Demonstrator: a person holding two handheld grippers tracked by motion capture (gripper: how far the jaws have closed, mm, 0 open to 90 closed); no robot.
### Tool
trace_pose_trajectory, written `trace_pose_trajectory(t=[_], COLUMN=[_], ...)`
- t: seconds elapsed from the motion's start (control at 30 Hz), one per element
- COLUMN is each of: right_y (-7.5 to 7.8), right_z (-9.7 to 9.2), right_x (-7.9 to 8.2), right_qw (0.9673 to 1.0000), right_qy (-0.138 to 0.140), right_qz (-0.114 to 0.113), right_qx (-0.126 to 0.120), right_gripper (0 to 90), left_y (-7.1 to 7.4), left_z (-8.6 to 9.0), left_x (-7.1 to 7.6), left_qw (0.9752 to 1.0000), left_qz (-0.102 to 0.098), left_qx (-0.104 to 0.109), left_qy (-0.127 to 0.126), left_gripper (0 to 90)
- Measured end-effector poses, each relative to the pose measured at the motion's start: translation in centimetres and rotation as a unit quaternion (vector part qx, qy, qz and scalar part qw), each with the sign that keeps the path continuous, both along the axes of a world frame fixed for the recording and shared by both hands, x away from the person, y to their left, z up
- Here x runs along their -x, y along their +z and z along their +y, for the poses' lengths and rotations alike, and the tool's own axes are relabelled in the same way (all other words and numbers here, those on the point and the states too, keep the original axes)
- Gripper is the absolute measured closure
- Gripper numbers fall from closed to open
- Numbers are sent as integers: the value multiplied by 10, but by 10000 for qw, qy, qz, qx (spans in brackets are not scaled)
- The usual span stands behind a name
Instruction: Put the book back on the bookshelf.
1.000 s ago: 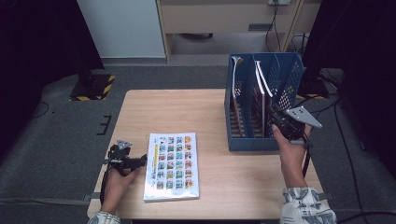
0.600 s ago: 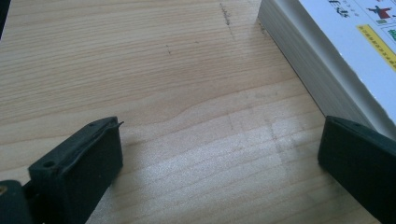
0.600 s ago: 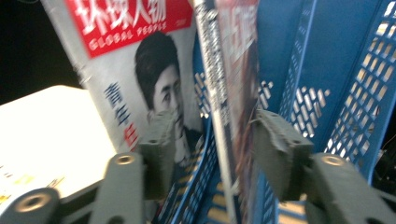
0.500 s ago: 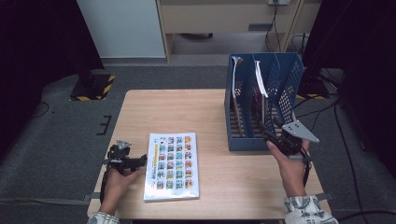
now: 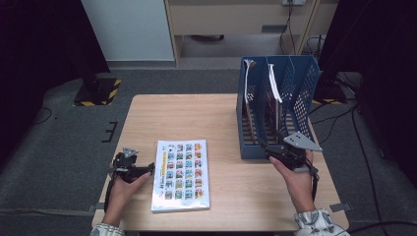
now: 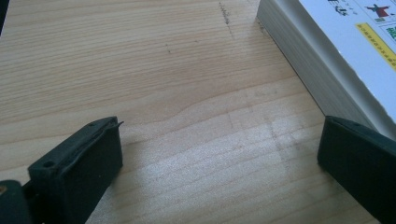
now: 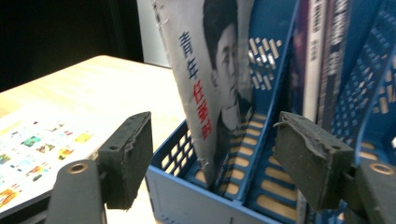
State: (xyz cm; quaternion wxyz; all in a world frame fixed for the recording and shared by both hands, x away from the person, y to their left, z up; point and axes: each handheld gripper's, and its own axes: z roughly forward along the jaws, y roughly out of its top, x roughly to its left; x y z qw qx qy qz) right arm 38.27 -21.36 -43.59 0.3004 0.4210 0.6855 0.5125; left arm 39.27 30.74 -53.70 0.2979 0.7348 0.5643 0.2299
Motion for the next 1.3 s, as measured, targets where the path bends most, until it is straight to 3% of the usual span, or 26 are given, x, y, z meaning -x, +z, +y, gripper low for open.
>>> trace_pose_trajectory(t=[0.57, 0.67, 0.93, 1.07, 1.3], right_y=[-5, -8, -16, -17, -24], right_z=[31, 36, 53, 61, 79], right_x=[6, 7, 7, 10, 10], right_qw=[9986, 9980, 9949, 9940, 9899], right_qy=[516, 617, 950, 1041, 1297], right_qz=[46, 141, 249, 250, 385], right_qx=[113, 47, 241, 239, 415], right_gripper=[205, 188, 181, 176, 147], left_y=[0, 0, 2, 9, 20], left_z=[4, 4, 4, 3, -4], left_x=[0, 0, 0, 4, 6], left_qw=[9998, 9998, 9996, 9995, 9982], left_qz=[0, 2, 2, -105, -215], left_qx=[12, 13, 16, 180, 388], left_qy=[-193, -223, -288, -233, -392], left_gripper=[0, 0, 19, 40, 55])
